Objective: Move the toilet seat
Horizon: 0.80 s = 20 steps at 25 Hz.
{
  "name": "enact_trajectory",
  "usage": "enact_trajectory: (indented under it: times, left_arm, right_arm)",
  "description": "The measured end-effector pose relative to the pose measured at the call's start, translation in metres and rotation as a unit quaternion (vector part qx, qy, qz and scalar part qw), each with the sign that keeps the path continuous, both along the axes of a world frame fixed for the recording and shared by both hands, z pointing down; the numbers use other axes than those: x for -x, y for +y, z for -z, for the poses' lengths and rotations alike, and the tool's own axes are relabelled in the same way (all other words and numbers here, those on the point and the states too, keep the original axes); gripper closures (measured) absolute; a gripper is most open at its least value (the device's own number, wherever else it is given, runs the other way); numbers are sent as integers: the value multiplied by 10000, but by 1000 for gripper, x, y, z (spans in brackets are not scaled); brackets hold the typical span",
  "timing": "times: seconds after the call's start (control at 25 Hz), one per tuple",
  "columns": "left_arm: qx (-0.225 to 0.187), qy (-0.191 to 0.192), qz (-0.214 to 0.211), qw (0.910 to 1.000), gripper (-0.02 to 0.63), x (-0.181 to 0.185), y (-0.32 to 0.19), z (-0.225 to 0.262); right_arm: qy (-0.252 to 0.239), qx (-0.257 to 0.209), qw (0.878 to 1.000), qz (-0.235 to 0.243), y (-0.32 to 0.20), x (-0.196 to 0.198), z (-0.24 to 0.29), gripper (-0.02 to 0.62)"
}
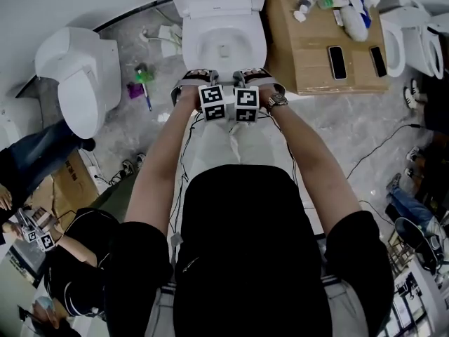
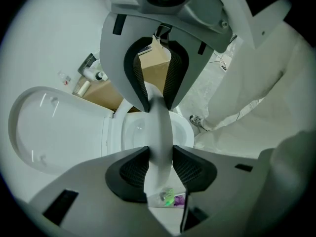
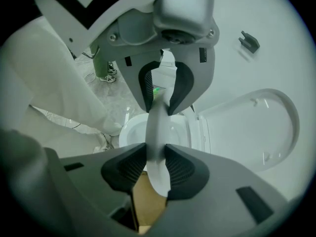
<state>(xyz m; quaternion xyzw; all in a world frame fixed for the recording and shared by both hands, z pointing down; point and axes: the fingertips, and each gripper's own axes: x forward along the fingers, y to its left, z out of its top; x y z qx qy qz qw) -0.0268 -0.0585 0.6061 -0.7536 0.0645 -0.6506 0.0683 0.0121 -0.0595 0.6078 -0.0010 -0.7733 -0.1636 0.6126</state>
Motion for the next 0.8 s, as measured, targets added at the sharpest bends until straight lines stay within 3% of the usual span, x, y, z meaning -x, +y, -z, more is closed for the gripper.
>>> enact_trajectory:
  times: [0.32,0.8]
  left_arm:
    - [-34,-18,-35,10000,460,5,-14,26]
    - [-235,449,-137,9986,479,10,-54,64]
  right_arm:
    - [-10,43,10000,-14,-18,0,22,472]
    - [-14,127,9999,-79,-54,8,64,481]
